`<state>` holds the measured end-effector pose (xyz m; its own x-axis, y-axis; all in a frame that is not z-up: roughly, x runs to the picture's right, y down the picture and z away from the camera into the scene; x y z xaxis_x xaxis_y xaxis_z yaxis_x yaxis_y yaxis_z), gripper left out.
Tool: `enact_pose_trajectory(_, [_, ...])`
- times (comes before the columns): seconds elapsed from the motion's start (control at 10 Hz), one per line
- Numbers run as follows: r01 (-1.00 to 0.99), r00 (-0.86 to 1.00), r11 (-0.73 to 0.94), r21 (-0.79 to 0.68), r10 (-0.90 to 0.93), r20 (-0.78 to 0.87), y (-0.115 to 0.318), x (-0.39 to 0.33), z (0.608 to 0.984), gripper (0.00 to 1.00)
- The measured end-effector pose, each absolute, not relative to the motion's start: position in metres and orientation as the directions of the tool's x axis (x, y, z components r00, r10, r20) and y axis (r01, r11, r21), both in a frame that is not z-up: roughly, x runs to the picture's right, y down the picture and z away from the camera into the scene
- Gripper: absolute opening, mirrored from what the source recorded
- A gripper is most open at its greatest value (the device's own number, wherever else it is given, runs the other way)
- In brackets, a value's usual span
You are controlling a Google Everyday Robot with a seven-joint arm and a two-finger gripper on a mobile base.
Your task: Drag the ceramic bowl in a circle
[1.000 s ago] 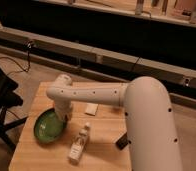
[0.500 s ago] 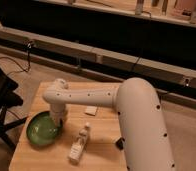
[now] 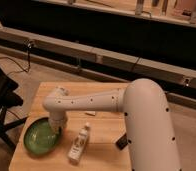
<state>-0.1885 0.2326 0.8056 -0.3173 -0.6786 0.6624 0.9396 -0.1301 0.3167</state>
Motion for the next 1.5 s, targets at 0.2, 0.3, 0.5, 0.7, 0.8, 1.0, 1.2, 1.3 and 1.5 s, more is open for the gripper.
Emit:
enact_pose_trajectory(0.2, [0.962,-0.258,-0.12,0.244,-0.69,0.677,0.226,-0.155,0.797,0.0])
enact_pose_trajectory(0.3, [0.971,-0.231,-0.117,0.21,-0.697,0.679,0.219,-0.138,0.794,0.0])
enact_pose_trajectory(0.5, [0.977,-0.21,-0.128,0.169,-0.707,0.676,0.195,-0.12,0.799,0.0])
enact_pose_trajectory(0.7, [0.968,-0.25,-0.17,0.184,-0.706,0.663,0.172,-0.13,0.813,0.0])
enact_pose_trajectory(0.8, [0.958,-0.287,-0.199,0.207,-0.7,0.654,0.164,-0.144,0.821,0.0])
enact_pose_trajectory(1.0, [0.934,-0.357,-0.247,0.259,-0.689,0.631,0.154,-0.172,0.83,0.0])
enact_pose_trajectory(1.2, [0.909,-0.416,-0.284,0.306,-0.674,0.61,0.154,-0.194,0.834,0.0])
enact_pose_trajectory(1.3, [0.901,-0.433,-0.291,0.323,-0.669,0.604,0.156,-0.201,0.834,0.0])
enact_pose_trajectory(1.5, [0.886,-0.459,-0.294,0.358,-0.658,0.597,0.175,-0.213,0.825,0.0])
